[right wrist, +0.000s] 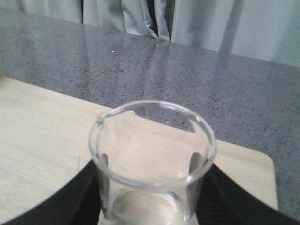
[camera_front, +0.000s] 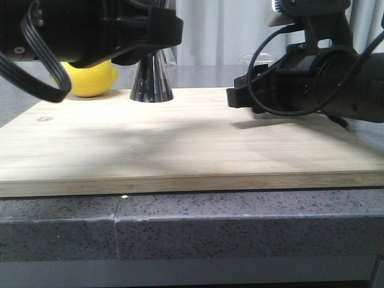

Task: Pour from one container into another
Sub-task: 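Set the beaker on the board, open and raise the right gripper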

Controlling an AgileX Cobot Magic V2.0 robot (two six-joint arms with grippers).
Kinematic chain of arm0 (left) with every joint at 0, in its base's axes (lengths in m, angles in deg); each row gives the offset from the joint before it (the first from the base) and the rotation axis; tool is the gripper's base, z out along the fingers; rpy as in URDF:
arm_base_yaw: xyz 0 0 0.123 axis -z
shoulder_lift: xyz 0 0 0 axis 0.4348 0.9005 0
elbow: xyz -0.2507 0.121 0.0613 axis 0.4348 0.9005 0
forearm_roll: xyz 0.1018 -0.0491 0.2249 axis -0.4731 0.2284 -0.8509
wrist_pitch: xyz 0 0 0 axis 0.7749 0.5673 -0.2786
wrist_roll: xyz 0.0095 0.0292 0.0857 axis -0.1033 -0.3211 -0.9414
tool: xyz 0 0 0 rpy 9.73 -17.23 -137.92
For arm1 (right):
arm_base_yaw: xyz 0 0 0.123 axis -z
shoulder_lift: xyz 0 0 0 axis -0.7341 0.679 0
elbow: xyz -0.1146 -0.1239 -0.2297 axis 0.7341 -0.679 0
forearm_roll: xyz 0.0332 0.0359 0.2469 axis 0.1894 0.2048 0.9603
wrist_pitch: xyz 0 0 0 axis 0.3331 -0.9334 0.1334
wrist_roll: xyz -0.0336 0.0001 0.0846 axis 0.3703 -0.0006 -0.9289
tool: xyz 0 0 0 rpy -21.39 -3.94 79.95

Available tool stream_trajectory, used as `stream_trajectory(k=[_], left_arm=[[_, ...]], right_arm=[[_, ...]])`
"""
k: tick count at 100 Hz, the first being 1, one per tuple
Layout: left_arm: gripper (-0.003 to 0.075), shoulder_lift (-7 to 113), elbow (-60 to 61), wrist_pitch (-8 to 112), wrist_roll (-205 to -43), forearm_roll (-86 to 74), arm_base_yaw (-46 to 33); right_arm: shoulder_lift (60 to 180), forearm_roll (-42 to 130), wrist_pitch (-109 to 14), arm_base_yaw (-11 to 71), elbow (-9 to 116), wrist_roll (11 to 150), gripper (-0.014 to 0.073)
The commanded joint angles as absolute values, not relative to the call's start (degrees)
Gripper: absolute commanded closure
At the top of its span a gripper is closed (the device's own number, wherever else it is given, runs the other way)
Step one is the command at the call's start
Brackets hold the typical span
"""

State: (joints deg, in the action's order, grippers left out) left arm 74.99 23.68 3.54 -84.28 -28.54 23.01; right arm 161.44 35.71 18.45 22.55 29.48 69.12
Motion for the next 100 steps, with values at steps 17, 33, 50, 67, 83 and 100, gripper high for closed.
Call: stream_trajectory(k=[17,33,50,67,83,100], left_arm=[[0.0554,73.5,22.0,-2.0,-83.9,-28.8,23.5],[0.0554,73.5,22.0,-2.0,-83.9,-28.8,23.5],[0.0554,73.5,22.0,-2.0,-83.9,-28.8,23.5],[0.0554,73.5,22.0,-2.0,-83.9,-28.8,23.5],[0.0554,73.5,22.0,-2.1,-83.9,-28.8,23.5],[0.0554,73.5,22.0,-2.9,-84.3,-28.8,23.3]], right_arm=[[159.6,34.6,23.8,23.0,30.8,69.1,0.0142],[159.6,34.6,23.8,23.0,30.8,69.1,0.0131],[159.4,34.6,23.7,23.0,30.8,69.1,0.0131],[156.6,34.6,22.4,23.0,30.8,70.6,0.0130],[152.2,34.6,19.7,23.0,31.9,71.0,0.0130],[146.9,34.6,17.8,23.0,33.6,71.0,0.0130]])
